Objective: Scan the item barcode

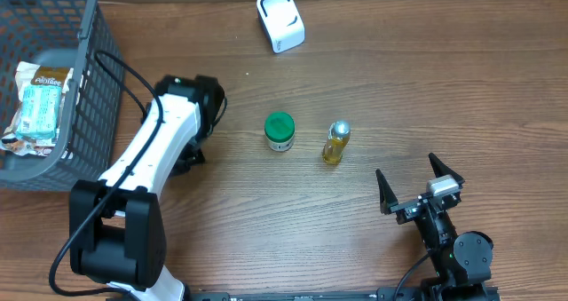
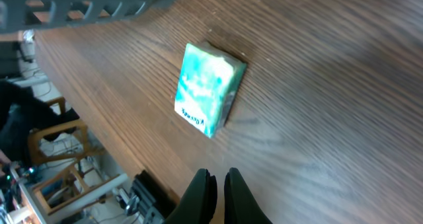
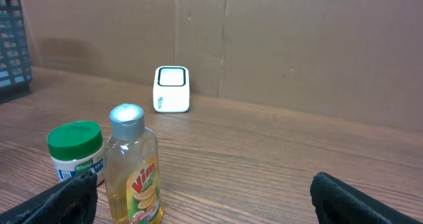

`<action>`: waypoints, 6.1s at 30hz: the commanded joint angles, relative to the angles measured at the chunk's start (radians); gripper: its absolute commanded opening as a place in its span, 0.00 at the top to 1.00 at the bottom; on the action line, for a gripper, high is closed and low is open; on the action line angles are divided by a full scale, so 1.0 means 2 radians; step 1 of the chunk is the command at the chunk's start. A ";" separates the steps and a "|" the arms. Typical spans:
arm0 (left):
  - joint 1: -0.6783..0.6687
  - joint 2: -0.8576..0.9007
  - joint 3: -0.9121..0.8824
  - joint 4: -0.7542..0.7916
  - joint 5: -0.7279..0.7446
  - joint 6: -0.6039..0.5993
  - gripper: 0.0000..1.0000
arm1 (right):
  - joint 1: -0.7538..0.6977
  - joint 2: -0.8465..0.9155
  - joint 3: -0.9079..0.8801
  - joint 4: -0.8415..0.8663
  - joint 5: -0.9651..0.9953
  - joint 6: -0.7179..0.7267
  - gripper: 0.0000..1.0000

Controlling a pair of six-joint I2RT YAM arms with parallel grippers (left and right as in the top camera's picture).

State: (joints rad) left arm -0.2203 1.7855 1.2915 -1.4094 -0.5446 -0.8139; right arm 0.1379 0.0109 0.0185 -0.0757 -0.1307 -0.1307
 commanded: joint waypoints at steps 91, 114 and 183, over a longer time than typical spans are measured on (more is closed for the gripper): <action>-0.048 -0.005 -0.123 0.407 0.405 0.147 0.96 | -0.002 -0.004 -0.005 0.002 -0.001 -0.001 0.00; 0.081 -0.008 0.512 0.020 0.097 0.420 0.22 | -0.002 -0.004 -0.005 0.002 -0.001 -0.001 0.00; 0.414 0.271 0.417 0.163 0.206 0.592 0.00 | -0.002 -0.004 -0.005 0.002 -0.001 -0.001 0.00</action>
State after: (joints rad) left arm 0.6029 2.3184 2.1155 -1.0939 -0.1169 0.3702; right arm 0.1379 0.0109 0.0185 -0.0757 -0.1310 -0.1314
